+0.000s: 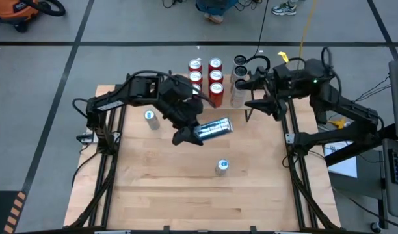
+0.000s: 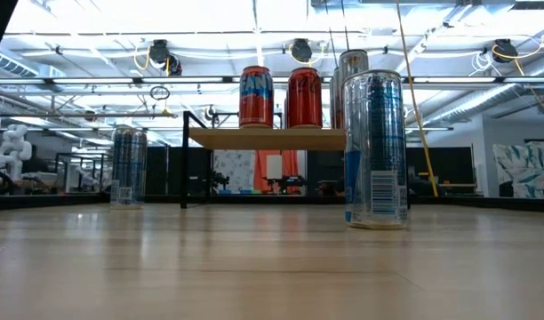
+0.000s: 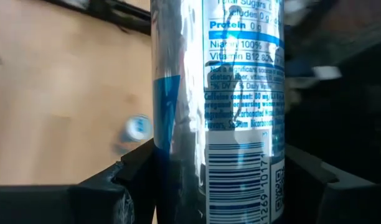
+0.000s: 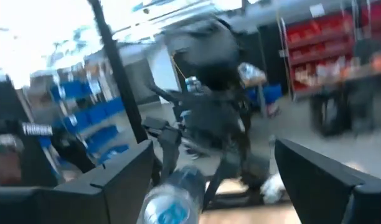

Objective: Place canned beverage on shelf
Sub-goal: Put the top right blue soda can on the shelf

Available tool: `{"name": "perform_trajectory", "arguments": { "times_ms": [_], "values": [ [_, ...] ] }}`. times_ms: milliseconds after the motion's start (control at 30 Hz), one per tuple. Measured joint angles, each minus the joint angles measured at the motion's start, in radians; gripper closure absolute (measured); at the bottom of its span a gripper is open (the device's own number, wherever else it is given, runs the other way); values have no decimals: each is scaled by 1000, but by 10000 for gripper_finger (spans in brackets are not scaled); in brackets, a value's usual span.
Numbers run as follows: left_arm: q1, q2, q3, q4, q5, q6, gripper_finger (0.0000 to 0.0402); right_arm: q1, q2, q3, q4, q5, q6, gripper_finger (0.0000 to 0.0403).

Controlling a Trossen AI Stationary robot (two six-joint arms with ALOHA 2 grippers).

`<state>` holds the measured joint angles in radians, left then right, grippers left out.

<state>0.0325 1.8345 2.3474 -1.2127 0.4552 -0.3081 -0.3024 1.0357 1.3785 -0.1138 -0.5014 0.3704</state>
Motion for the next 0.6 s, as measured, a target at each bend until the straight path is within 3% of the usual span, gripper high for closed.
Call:
{"name": "perform_trajectory", "arguments": {
  "times_ms": [133,233,367,600],
  "values": [
    [27,2,0,3,138,-50,156,33,64,143,-118,-20,-198,90],
    [45,1,0,40,194,-110,156,47,115,248,-284,-78,-267,89],
    [62,1,0,139,265,-203,156,93,159,347,-476,-59,-405,89],
    [58,1,0,220,334,-289,156,141,173,388,-499,-28,-524,75]
  ]
}}
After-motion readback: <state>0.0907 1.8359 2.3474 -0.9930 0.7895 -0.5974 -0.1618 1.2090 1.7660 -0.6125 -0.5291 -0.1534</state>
